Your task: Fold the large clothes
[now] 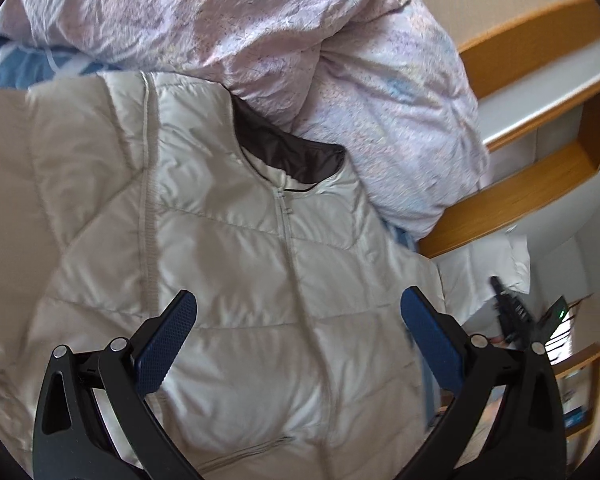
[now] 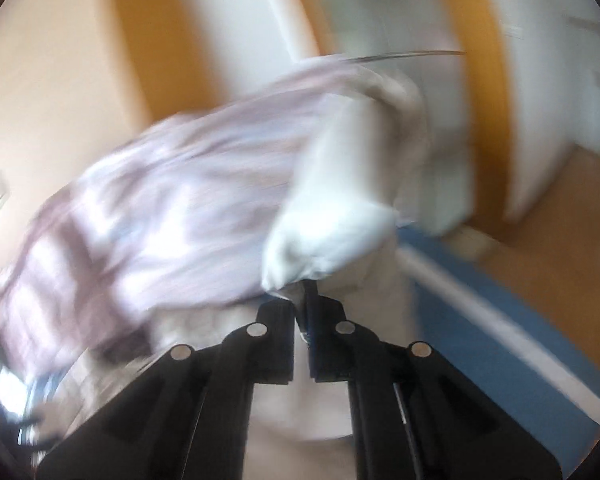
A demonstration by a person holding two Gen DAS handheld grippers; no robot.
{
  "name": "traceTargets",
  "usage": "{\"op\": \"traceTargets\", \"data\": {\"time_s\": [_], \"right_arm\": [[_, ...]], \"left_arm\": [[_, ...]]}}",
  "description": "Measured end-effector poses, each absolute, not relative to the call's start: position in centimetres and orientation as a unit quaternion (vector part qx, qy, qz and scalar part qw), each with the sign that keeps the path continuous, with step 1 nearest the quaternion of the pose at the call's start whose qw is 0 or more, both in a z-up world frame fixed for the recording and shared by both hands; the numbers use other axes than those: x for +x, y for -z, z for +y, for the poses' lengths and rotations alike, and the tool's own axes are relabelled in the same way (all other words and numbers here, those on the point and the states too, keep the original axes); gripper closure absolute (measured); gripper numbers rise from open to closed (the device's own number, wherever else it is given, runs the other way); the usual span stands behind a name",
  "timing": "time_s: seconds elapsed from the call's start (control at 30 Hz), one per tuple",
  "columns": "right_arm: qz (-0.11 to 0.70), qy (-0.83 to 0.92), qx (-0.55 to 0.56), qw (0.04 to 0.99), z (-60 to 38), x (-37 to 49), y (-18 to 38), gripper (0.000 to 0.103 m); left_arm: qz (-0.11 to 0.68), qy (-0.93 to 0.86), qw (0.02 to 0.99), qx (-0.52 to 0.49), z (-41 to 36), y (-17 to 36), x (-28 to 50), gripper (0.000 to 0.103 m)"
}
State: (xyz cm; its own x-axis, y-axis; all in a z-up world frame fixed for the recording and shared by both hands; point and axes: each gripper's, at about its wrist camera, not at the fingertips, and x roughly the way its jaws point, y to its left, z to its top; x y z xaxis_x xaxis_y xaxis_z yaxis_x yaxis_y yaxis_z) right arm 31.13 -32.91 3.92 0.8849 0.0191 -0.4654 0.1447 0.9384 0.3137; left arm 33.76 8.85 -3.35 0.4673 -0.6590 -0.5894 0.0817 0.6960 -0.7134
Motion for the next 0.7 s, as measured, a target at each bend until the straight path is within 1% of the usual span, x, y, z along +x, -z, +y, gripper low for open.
{"op": "traceTargets", "data": {"time_s": [0.13,0.2,0.3,0.37,0.47,0.53,0.6,0.63,0.67,0.7], "right_arm": [[0.308,-0.101,0.142,0.935,-24.6,33.1,-0.7,0.097],[0.367,-0.14,0.14,0.909,-21.4,34.2,2.2,0.098],[0.422,-0.152,0.122,0.885,-18.2,34.8,5.5,0.098],[0.432,-0.152,0.113,0.882,-17.1,34.6,6.5,0.098],[0.425,-0.154,0.098,0.886,-16.1,33.8,6.4,0.098],[0.419,-0.155,0.084,0.891,-15.3,33.4,5.9,0.098],[0.415,-0.158,0.072,0.893,-14.4,33.7,6.1,0.098],[0.413,-0.16,0.064,0.894,-13.6,33.6,6.2,0.098],[0.412,-0.16,0.058,0.895,-13.2,33.7,6.1,0.098],[0.412,-0.16,0.052,0.895,-12.9,33.8,6.1,0.098]], "left_arm": [[0.464,0.241,0.775,-0.354,8.0,4.1,34.2,0.001],[0.47,0.241,0.766,-0.365,7.6,4.7,34.5,0.001],[0.487,0.235,0.753,-0.375,6.8,6.0,34.9,0.001],[0.496,0.232,0.748,-0.375,6.4,6.6,35.1,0.001],[0.512,0.225,0.742,-0.369,5.6,7.4,35.5,0.001],[0.517,0.226,0.737,-0.371,5.2,7.7,35.8,0.005],[0.523,0.226,0.732,-0.373,4.7,8.1,36.1,0.015],[0.526,0.223,0.731,-0.373,4.5,8.3,36.3,0.017],[0.529,0.219,0.729,-0.375,4.3,8.5,36.5,0.021],[0.531,0.215,0.728,-0.377,4.1,8.7,36.6,0.03]]}}
